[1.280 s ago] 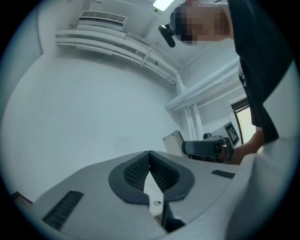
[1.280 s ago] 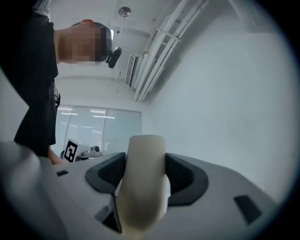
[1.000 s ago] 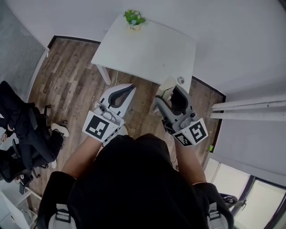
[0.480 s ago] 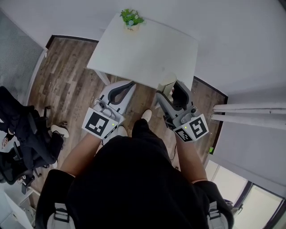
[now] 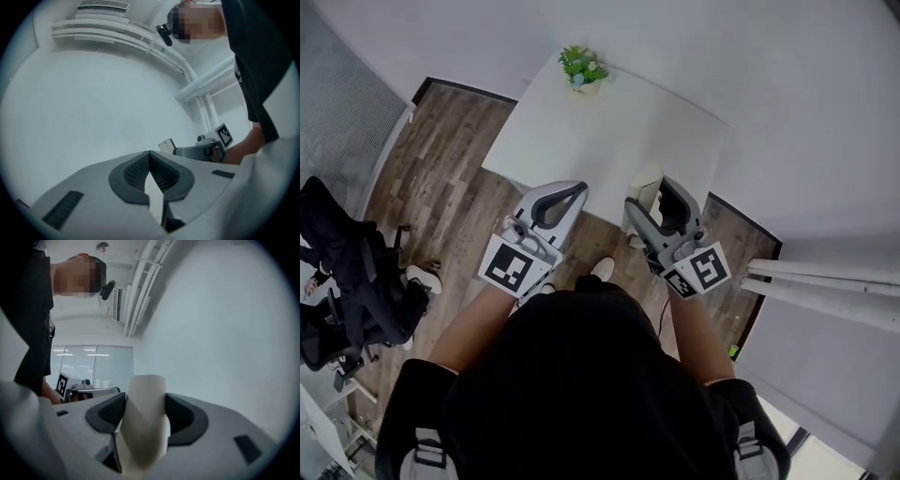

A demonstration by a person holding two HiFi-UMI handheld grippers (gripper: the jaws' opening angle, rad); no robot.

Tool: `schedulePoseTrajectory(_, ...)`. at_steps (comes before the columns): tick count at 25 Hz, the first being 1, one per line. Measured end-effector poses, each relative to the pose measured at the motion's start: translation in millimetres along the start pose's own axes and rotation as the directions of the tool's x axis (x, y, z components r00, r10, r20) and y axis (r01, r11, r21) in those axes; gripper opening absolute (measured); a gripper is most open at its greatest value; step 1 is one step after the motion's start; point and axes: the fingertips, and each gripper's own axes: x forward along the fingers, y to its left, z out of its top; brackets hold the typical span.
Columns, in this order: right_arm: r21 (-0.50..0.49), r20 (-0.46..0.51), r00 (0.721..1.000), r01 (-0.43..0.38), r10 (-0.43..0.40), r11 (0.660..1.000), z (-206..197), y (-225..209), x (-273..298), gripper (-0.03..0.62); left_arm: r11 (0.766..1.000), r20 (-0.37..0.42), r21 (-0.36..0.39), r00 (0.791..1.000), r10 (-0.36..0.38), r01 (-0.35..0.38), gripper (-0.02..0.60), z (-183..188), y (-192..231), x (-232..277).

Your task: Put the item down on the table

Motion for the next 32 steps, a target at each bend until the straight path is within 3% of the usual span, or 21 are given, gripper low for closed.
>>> schedulePoseTrajectory(10, 0.022, -0.068, 0.994, -0.084, 0.085, 0.996, -27, -55, 20, 0.273, 0.996, 0.011, -0.021, 0.996, 0.089, -0.089, -0.006, -21, 23, 50)
schedulePoseTrajectory(16, 0.013, -0.128, 0.989, -0.075, 0.076, 0.997, -52, -75, 35, 0.273, 0.994, -0.025, -0.032, 0.994, 0.105, -0.106, -0.006, -38, 45, 64)
schedulePoseTrajectory(23, 0.003, -0.224, 0.974, -0.019, 0.019, 1.000, -98, -95, 49, 0.273, 0.997, -0.025, -0.046, 0.998, 0.062, -0.064, -0.006, -58, 67, 76)
schedulePoseTrajectory(32, -0.020, -0.296, 0.955, 0.005, -0.011, 1.000, -125, -97, 71, 0.273, 0.998, -0.031, -0.053, 0.999, -0.024, 0.022, -0.006, -76, 81, 90)
